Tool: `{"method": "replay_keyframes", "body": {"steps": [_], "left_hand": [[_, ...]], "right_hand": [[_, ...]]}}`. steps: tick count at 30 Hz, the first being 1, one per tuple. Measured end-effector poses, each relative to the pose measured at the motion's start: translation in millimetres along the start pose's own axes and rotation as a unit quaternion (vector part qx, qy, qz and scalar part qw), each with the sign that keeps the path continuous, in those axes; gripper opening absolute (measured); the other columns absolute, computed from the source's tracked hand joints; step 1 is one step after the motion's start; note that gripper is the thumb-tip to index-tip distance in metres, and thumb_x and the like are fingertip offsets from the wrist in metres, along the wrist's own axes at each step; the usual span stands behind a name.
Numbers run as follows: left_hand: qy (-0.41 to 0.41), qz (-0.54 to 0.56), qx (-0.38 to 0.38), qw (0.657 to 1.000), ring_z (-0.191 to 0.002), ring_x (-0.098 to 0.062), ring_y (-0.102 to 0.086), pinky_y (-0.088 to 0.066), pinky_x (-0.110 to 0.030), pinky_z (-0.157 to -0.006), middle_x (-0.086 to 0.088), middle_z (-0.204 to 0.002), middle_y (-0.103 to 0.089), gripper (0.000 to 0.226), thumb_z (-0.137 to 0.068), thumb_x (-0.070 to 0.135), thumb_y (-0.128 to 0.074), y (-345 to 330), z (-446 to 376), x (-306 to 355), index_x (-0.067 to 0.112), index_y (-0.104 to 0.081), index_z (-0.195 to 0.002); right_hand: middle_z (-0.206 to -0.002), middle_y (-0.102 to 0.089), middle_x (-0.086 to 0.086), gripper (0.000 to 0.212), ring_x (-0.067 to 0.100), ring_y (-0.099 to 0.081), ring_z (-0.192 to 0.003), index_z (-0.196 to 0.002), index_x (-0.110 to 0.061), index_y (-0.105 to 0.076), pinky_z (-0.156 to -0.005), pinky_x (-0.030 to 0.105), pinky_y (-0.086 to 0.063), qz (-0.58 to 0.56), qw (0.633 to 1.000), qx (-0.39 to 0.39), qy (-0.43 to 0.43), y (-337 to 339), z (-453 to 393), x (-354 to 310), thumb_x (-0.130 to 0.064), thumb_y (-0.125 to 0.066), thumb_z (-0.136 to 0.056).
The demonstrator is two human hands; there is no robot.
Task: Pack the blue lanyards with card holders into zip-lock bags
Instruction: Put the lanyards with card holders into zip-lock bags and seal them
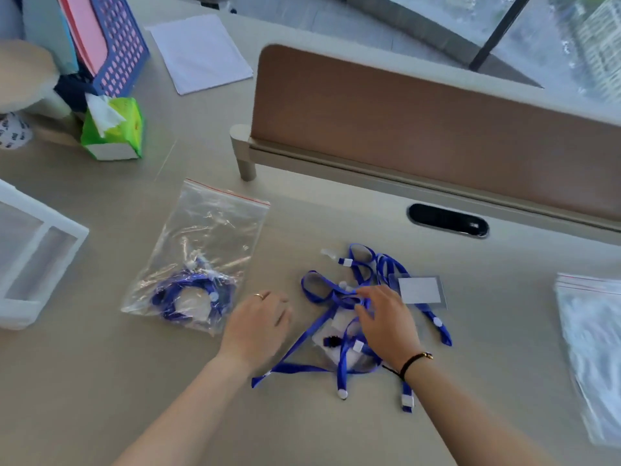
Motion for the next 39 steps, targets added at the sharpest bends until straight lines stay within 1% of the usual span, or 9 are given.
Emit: {"method": "replay_keyframes", "body": {"steps": [6,12,16,20,24,29,32,36,39], "left_hand": [[0.056,0.003,-0.104,0.993,-0.125,-0.024,-0.049,-0.043,-0.037,-0.102,0.000,-0.131,-0.057,0.053,-0.091,0.042,-0.060,-66,38,28,0.026,-0.046,-0.140],[0.075,0.006,-0.045,0.996,-0.121,-0.020,-0.050,-0.043,-0.032,-0.098,0.004,-0.126,-0.057,0.044,-0.094,0.037,-0.057,-68,56,54,0.025,-0.050,-0.136],[0.050,0.037,-0.061,0.996,-0.112,-0.016,-0.054,-0.046,-0.030,-0.090,0.011,-0.102,-0.059,0.036,-0.096,0.033,-0.054,-74,67,97,0.026,-0.051,-0.131],[0.035,0.049,-0.099,0.993,-0.099,-0.006,-0.060,-0.052,-0.030,-0.088,0.016,-0.110,-0.057,0.038,-0.095,0.039,-0.055,-87,74,131,0.033,-0.050,-0.133],[-0.002,0.037,-0.105,0.994,-0.118,-0.003,-0.053,-0.050,-0.032,-0.097,0.012,-0.134,-0.052,0.044,-0.094,0.037,-0.059,-93,81,163,0.034,-0.047,-0.136],[-0.098,0.025,-0.151,0.983,-0.151,-0.006,-0.009,-0.029,-0.035,-0.119,0.019,-0.162,-0.015,0.062,-0.090,0.044,-0.060,-99,90,224,0.053,-0.031,-0.144],[-0.143,0.064,-0.096,0.983,-0.139,-0.003,-0.035,-0.035,-0.028,-0.114,0.020,-0.147,-0.046,0.029,-0.097,0.043,-0.055,-84,83,256,0.039,-0.060,-0.125],[-0.047,0.196,-0.078,0.976,-0.071,-0.002,-0.060,-0.054,-0.040,-0.078,0.011,-0.078,-0.069,0.024,-0.102,0.030,-0.050,-68,70,254,0.026,-0.068,-0.086],[0.014,0.269,-0.060,0.961,-0.086,-0.006,-0.070,-0.055,-0.033,-0.085,0.016,-0.087,-0.075,0.026,-0.103,0.025,-0.051,-58,59,243,0.017,-0.069,-0.086]], "right_hand": [[-0.116,-0.061,-0.003,0.041,0.015,-0.059,-0.100,-0.127,-0.021,-0.057,-0.080,0.027,-0.046,-0.075,0.980,-0.006,-0.186,25,63,107,-0.030,-0.068,-0.089],[-0.107,-0.064,-0.003,0.040,0.018,-0.063,-0.094,-0.114,-0.026,-0.052,-0.075,0.032,-0.053,-0.084,0.952,-0.092,-0.280,-6,109,137,-0.041,-0.069,-0.081],[-0.083,-0.067,-0.002,0.007,0.021,-0.065,-0.075,-0.081,-0.022,-0.054,-0.067,0.034,-0.057,-0.054,0.952,-0.132,-0.269,-21,115,143,-0.019,-0.060,-0.079],[-0.074,-0.062,0.000,0.014,0.021,-0.058,-0.061,-0.070,-0.019,-0.048,-0.055,0.029,-0.050,-0.050,0.950,-0.153,-0.268,-21,120,158,-0.007,-0.045,-0.076],[-0.083,-0.062,0.002,0.006,0.020,-0.051,-0.062,-0.075,-0.017,-0.053,-0.054,0.027,-0.041,-0.101,0.961,-0.139,-0.216,0,121,154,-0.014,-0.050,-0.080],[-0.075,-0.069,0.004,0.005,0.018,-0.064,-0.062,-0.081,-0.018,-0.062,-0.054,0.027,-0.047,-0.253,0.953,-0.129,-0.106,62,123,114,-0.022,-0.063,-0.083],[-0.065,-0.065,-0.003,0.006,0.007,-0.055,-0.057,-0.080,-0.016,-0.068,-0.060,0.027,-0.046,-0.303,0.945,-0.113,-0.038,112,121,94,-0.018,-0.067,-0.085],[-0.064,-0.066,0.002,0.009,0.013,-0.057,-0.059,-0.084,-0.001,-0.070,-0.060,0.026,-0.048,-0.429,0.897,-0.105,-0.003,175,119,84,-0.007,-0.067,-0.090],[-0.065,-0.063,0.010,0.010,0.017,-0.053,-0.057,-0.084,0.001,-0.069,-0.057,0.024,-0.046,-0.517,0.852,-0.083,0.009,212,119,86,-0.001,-0.063,-0.092]]}}
Point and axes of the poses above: each hand's wrist, its own z-axis away from the middle knuckle, its own y-axis out of the back of the hand, x = y × z, the point moved 9 cm from there along -z, towards the middle knuckle
